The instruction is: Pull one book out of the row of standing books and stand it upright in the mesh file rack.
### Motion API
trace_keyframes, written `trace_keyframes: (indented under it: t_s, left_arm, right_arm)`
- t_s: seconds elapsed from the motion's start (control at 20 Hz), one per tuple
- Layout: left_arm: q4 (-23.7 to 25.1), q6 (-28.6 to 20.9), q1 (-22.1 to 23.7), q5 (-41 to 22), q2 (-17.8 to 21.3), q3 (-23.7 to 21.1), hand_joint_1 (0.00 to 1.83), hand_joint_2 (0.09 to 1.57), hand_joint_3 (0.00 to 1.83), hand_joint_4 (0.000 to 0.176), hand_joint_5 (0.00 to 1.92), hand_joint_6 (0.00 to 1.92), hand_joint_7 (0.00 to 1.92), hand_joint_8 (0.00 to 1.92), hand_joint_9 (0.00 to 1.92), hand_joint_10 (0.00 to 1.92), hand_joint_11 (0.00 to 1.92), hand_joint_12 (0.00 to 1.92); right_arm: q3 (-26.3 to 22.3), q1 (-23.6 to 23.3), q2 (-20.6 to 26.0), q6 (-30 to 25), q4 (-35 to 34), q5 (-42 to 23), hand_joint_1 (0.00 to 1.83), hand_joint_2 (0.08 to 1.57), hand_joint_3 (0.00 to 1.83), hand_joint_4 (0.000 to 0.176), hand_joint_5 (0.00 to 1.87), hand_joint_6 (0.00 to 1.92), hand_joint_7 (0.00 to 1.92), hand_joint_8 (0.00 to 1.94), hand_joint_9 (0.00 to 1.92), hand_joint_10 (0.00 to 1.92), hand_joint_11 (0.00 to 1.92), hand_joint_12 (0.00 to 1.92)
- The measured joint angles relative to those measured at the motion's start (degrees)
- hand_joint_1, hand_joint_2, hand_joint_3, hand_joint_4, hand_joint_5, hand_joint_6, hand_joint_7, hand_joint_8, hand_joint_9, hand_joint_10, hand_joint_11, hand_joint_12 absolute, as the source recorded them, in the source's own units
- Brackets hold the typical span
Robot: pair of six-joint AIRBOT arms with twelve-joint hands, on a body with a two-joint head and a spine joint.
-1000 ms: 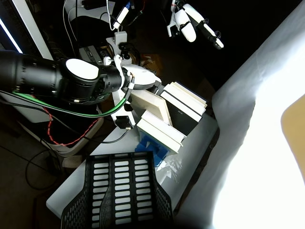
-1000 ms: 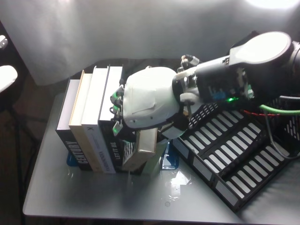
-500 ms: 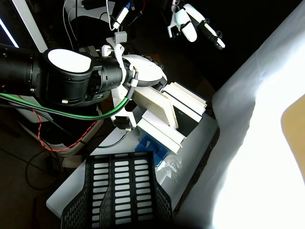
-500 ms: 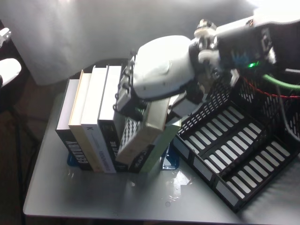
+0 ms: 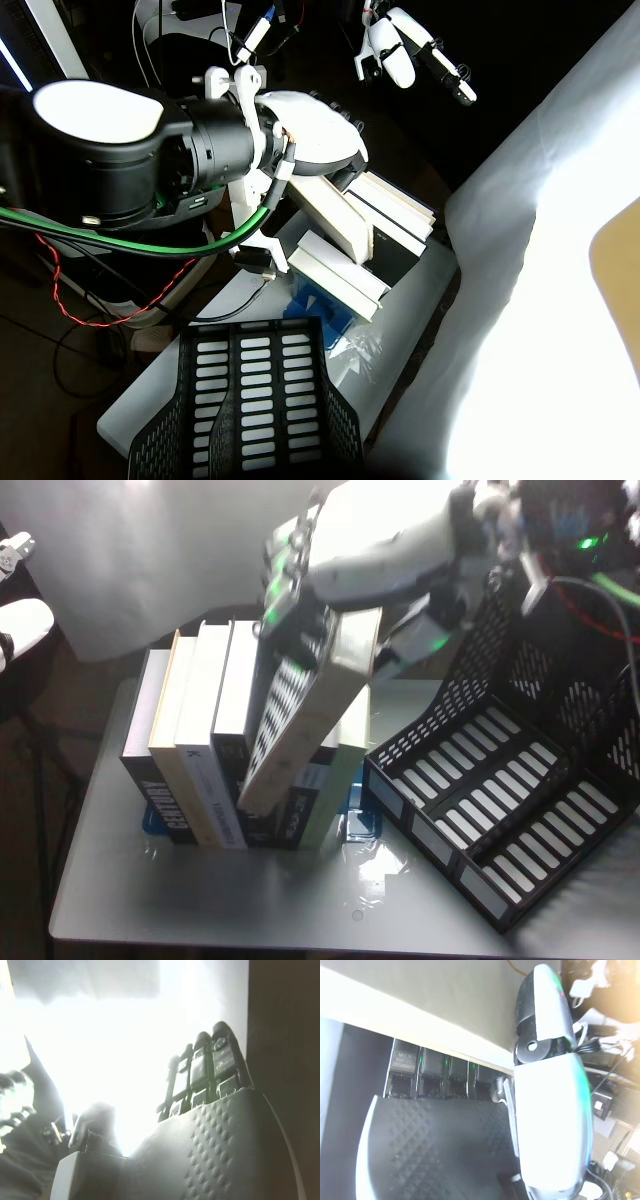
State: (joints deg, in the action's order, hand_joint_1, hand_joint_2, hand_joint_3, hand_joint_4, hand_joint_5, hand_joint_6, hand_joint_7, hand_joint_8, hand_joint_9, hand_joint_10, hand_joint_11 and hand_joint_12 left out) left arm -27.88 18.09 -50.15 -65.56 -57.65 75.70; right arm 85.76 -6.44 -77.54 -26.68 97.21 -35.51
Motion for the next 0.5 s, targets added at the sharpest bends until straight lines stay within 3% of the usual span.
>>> trace_keyframes:
  t_s: [0.2,0.25,0.3,0.35,0.4,0.45,0.5]
  left_arm:
    - [0.66,-0.04,0.72,0.37,-0.15,0.00,0.00,1.49,0.00,0.000,0.06,0.01,0.00,0.00,0.00,0.00,0.00,0.00]
    - [0.94,0.00,0.90,0.37,-0.24,0.00,0.00,1.49,0.00,0.000,0.06,0.01,0.00,0.00,0.00,0.00,0.00,0.00]
    - [1.09,0.00,1.01,0.42,-0.24,0.00,0.00,1.49,0.00,0.000,0.07,0.01,0.00,0.00,0.00,0.00,0.00,0.00]
    - [1.09,0.00,1.09,0.48,-0.24,0.00,0.00,1.49,0.00,0.000,0.07,0.01,0.00,0.00,0.00,0.00,0.00,0.00]
    - [1.11,0.00,1.14,0.46,-0.24,0.00,0.00,1.48,0.00,0.000,0.07,0.01,0.00,0.00,0.00,0.00,0.00,0.00]
    - [1.09,0.00,1.25,0.44,-0.24,0.00,0.00,1.48,0.00,0.006,0.07,0.01,0.00,0.00,0.00,0.00,0.00,0.00]
    - [1.11,-0.02,1.25,0.48,-0.26,0.07,0.00,1.48,0.00,0.000,0.07,0.01,0.00,0.00,0.00,0.00,0.00,0.00]
  right_arm:
    - [-0.02,-2.47,1.68,-1.29,0.35,-0.44,1.15,1.25,0.00,0.000,0.72,1.34,0.78,1.43,0.60,1.61,0.26,1.92]
    - [-0.33,-3.43,2.23,-1.55,0.46,-0.44,1.16,1.24,0.00,0.000,0.69,1.36,0.83,1.36,0.65,1.47,0.22,1.90]
    - [-0.61,-4.39,2.64,-1.68,0.44,-0.48,1.14,1.25,0.00,0.000,0.74,1.31,0.75,1.48,0.60,1.60,0.30,1.92]
    - [-0.68,-5.07,3.04,-1.70,0.42,-0.61,1.14,1.25,0.00,0.000,0.74,1.31,0.75,1.48,0.60,1.60,0.30,1.92]
    - [-0.92,-5.81,3.61,-1.66,0.72,-0.44,1.16,1.25,0.00,0.000,0.76,1.24,0.74,1.55,0.64,1.78,0.41,1.92]
    - [-1.16,-6.60,4.33,-1.68,1.01,-0.39,1.19,1.24,0.00,0.000,0.76,1.16,0.78,1.58,0.79,1.89,0.65,1.92]
    - [-1.38,-7.15,4.92,-1.68,1.22,-0.35,1.20,1.23,0.00,0.000,0.77,1.14,0.80,1.55,0.77,1.79,0.53,1.92]
